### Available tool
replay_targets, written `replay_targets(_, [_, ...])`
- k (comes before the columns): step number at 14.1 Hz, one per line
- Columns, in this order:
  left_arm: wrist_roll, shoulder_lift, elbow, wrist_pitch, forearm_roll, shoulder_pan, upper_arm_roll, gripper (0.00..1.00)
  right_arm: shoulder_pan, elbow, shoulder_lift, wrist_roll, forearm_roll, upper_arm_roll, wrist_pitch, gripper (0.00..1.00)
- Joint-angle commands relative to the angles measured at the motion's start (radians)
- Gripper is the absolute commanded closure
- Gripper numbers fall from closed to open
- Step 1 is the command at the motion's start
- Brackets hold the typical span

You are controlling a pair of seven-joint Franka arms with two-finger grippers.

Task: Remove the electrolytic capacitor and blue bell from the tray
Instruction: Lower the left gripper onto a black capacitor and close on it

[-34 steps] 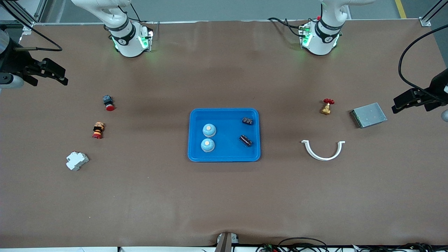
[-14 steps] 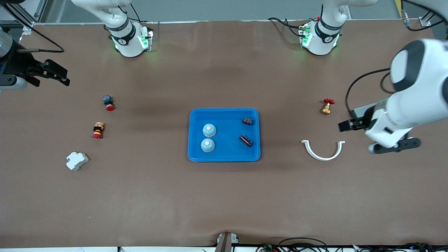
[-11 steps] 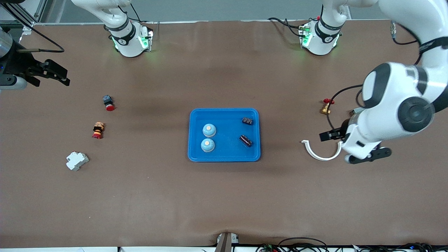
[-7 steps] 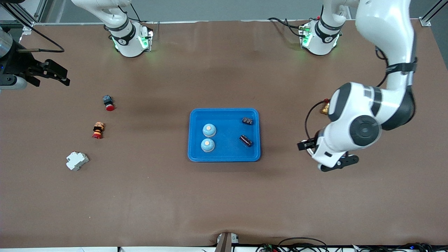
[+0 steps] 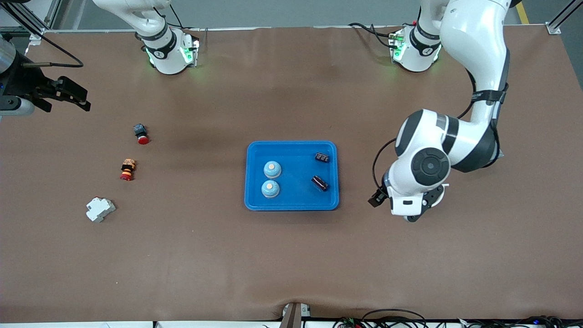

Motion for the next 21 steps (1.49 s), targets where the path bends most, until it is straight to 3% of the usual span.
replay_targets(1, [-0.156,0.027,0.016,0.054,0.007,-0.064,0.005,0.00,0.007,-0.033,-0.033,0.017,0.008,-0.003,0.004,0.00])
replay_targets(7, [-0.429,0.106,0.017,0.212,-0.007,-0.153,-0.001,0.00,0.007,-0.040,-0.032,0.017,0.008,-0.003,0.011,0.00])
replay_targets(13, [-0.476,0.170,0.016,0.381,-0.056,-0.209,-0.005,0.00,0.008,-0.041,-0.032,0.019,0.008,-0.003,0.014,0.00])
replay_targets(21, [-0.462,0.227,0.009,0.413,-0.044,-0.215,-0.003,0.00,0.008,-0.043,-0.032,0.017,0.008,-0.002,0.015,0.00])
